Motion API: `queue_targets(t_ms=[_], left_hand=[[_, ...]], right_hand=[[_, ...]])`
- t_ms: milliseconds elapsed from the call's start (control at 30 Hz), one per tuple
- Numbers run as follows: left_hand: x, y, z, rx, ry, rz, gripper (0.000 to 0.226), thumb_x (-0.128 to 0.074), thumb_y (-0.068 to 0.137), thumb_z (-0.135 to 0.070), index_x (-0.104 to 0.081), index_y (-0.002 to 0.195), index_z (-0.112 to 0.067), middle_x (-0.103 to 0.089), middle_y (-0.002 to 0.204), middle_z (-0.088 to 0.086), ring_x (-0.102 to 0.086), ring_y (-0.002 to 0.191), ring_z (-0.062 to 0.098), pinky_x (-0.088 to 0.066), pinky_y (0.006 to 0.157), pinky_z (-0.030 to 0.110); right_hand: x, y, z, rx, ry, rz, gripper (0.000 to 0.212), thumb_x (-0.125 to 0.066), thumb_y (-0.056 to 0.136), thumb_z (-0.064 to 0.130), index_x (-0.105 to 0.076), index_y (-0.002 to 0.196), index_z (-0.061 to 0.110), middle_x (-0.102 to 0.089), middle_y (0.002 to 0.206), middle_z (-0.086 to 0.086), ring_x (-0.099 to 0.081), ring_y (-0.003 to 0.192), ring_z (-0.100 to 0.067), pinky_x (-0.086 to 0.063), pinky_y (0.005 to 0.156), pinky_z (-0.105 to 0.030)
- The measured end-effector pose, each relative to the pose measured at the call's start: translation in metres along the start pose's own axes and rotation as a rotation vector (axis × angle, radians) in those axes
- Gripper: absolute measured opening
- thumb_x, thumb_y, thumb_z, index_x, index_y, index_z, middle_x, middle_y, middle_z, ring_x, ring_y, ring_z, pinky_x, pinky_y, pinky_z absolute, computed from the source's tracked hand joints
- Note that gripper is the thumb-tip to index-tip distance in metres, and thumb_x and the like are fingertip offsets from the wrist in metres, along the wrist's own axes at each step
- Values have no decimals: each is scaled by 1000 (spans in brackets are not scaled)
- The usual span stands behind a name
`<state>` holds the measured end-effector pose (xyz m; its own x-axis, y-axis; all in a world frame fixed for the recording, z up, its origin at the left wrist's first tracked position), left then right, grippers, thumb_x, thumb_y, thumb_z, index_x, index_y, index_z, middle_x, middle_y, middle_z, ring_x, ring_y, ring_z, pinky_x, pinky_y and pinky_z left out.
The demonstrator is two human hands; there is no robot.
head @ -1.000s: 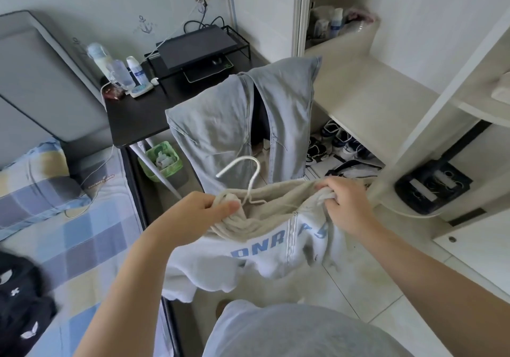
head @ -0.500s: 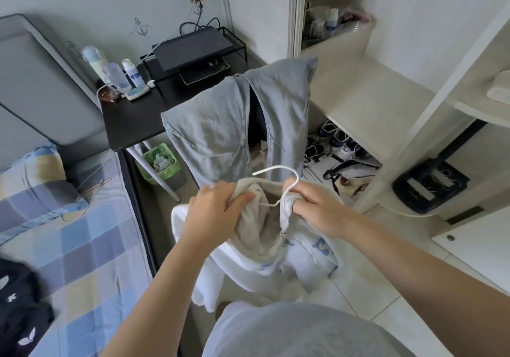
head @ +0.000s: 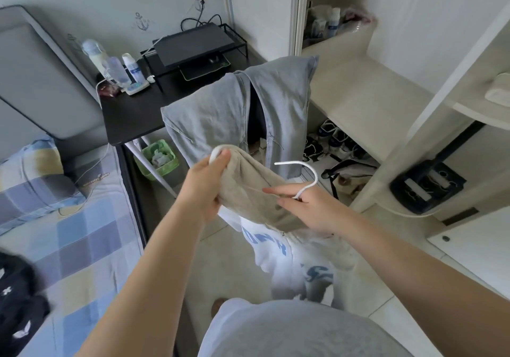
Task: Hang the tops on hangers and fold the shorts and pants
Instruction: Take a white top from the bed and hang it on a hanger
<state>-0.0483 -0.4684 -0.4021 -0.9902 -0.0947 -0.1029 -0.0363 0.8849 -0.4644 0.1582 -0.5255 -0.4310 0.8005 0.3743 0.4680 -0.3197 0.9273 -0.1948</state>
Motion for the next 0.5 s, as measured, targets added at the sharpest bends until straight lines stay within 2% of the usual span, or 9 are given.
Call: queue_targets(t_ms=[67,133,167,200,267,300,400,467,500], left_hand=[[8,2,-21,-69,27,-21,20,-69,94,-36,-74,102,-18,-78,93,7,-76,84,22,-60,68,34],[15,1,-41,-149,126,0,18,-72,90,-39,-78,91,-22,-78,91,5,-75,80,20,-58,65,32],[14,-2,-50,-189,185,55,18,-72,88,-40,-80,88,-23,-78,92,6,-75,81,20,-58,66,31],[10,-5,-57,-220,244,118,19,-73,85,-41,-80,88,-24,-78,93,7,-75,83,22,-59,67,31],[-1,-9,-61,-249,379,200,22,-72,82,-43,-80,90,-24,-78,93,9,-75,84,28,-60,71,36],[-8,-11,-59,-249,453,222,22,-72,83,-43,-80,90,-24,-78,91,9,-74,84,32,-61,74,41],[-25,-14,-42,-221,605,238,23,-65,95,-39,-79,93,-21,-77,92,10,-73,91,36,-60,87,50],[-29,-14,-29,-186,610,281,35,-58,100,-42,-79,94,-15,-77,92,10,-73,94,32,-59,89,44],[-29,-15,-24,-196,602,309,42,-54,101,-45,-78,89,-13,-77,88,5,-73,89,27,-59,86,36]], right_hand=[[2,1,-9,-54,-172,52,43,-51,103,21,-60,125,57,-65,116,30,-67,99,-3,-53,89,-27],[0,2,-12,-111,-357,146,37,-49,103,29,-59,128,55,-67,121,18,-69,92,-10,-55,91,-33],[-2,2,-10,-111,-393,157,35,-48,103,34,-58,129,55,-71,111,19,-68,88,-7,-55,89,-32],[-2,2,-6,-94,-383,139,34,-47,103,37,-57,129,57,-72,91,24,-66,77,-2,-56,80,-28],[1,5,4,-39,-284,57,34,-48,103,38,-55,127,62,-58,55,16,-52,49,-1,-45,53,-19],[3,7,10,-7,-226,10,34,-49,103,37,-56,126,62,-51,51,10,-47,42,-4,-40,47,-18],[9,7,26,54,-15,-66,37,-53,102,30,-61,114,64,-41,48,7,-43,38,-12,-41,43,-22],[9,5,31,55,62,-80,33,-55,102,28,-65,116,55,-40,46,8,-39,39,-12,-39,42,-23],[10,3,31,52,57,-85,30,-55,102,26,-68,122,45,-41,45,10,-38,39,-9,-36,43,-21]])
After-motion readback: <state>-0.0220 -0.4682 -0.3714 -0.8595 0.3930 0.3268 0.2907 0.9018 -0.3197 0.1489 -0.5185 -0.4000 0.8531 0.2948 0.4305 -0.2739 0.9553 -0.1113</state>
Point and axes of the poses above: each hand's wrist, its own y-axis towards the middle knuckle, its own x-axis out of the back of the hand, z = x × y, the point moved 3 cm from there along y, towards the middle knuckle
